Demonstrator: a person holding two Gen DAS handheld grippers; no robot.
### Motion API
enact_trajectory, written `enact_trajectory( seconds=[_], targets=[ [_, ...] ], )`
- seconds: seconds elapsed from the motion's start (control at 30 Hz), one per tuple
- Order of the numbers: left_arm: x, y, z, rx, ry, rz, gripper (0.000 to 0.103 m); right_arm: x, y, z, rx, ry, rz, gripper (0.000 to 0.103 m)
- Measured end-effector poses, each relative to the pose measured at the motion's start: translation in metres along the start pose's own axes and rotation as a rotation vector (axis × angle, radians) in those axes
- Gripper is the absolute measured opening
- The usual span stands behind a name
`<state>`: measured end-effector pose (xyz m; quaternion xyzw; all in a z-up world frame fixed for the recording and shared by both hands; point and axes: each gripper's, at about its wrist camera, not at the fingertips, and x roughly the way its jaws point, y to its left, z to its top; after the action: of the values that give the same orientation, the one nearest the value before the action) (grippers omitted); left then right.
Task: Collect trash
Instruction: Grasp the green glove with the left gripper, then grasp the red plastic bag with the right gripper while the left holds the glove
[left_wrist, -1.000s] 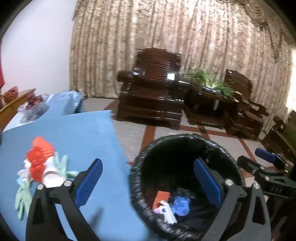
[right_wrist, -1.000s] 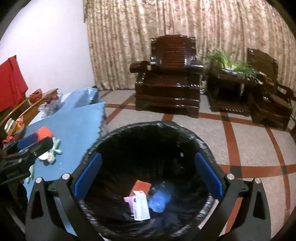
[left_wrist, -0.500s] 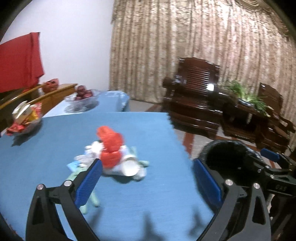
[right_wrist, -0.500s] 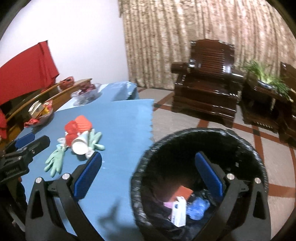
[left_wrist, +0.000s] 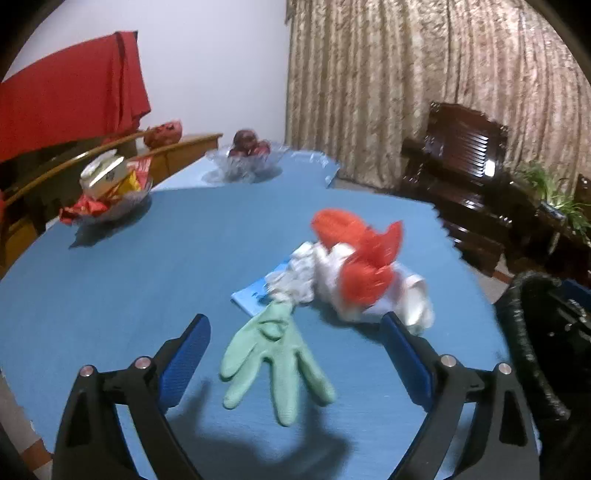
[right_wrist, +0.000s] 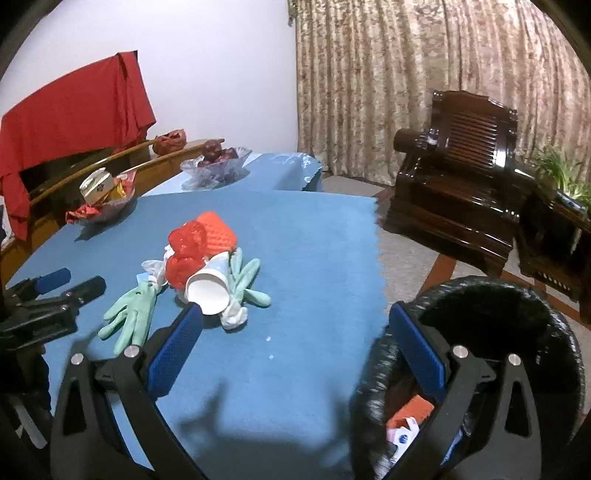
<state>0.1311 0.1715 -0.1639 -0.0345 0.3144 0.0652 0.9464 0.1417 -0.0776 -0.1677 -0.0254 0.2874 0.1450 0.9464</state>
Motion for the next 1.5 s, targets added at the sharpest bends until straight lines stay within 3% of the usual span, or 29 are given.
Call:
enact_trajectory(
  seconds=[0.3,0.43,0.6,0.7,0.8,0.87,1.03,1.5],
  targets=[
    [0.052,0.014,-0.013,-0.033,0.096,0.007,0.086,0.041,0.019,0.002,-0.012,0.027,0.028,0.098],
    [0.076,0.018,-0.019,-0.041,0.156,0.005,0.078,0.055,0.023,0.001,-0.01,0.041,0.034,0.098],
    [0.095,0.02,-0.024,-0.049,0.211,0.018,0.075,0.073,0.025,0.0,-0.005,0.063,0.04,0.098],
    [0.102,0.021,-0.027,-0.054,0.238,0.025,0.065,0.081,0.026,-0.001,-0.001,0.073,0.045,0.098],
    [0.101,0.022,-0.027,-0.064,0.238,0.024,0.051,0.085,0.028,-0.001,-0.001,0.077,0.053,0.098],
    [0.1,0.023,-0.025,-0.069,0.234,0.032,0.037,0.087,0.03,-0.001,-0.003,0.079,0.057,0.098],
    [0.094,0.024,-0.022,-0.085,0.219,0.038,0.021,0.087,0.036,0.002,-0.014,0.068,0.066,0.098],
    [0.047,0.037,0.001,-0.137,0.101,0.016,0.019,0.078,0.06,0.027,-0.051,0.012,0.141,0.098]
  ],
)
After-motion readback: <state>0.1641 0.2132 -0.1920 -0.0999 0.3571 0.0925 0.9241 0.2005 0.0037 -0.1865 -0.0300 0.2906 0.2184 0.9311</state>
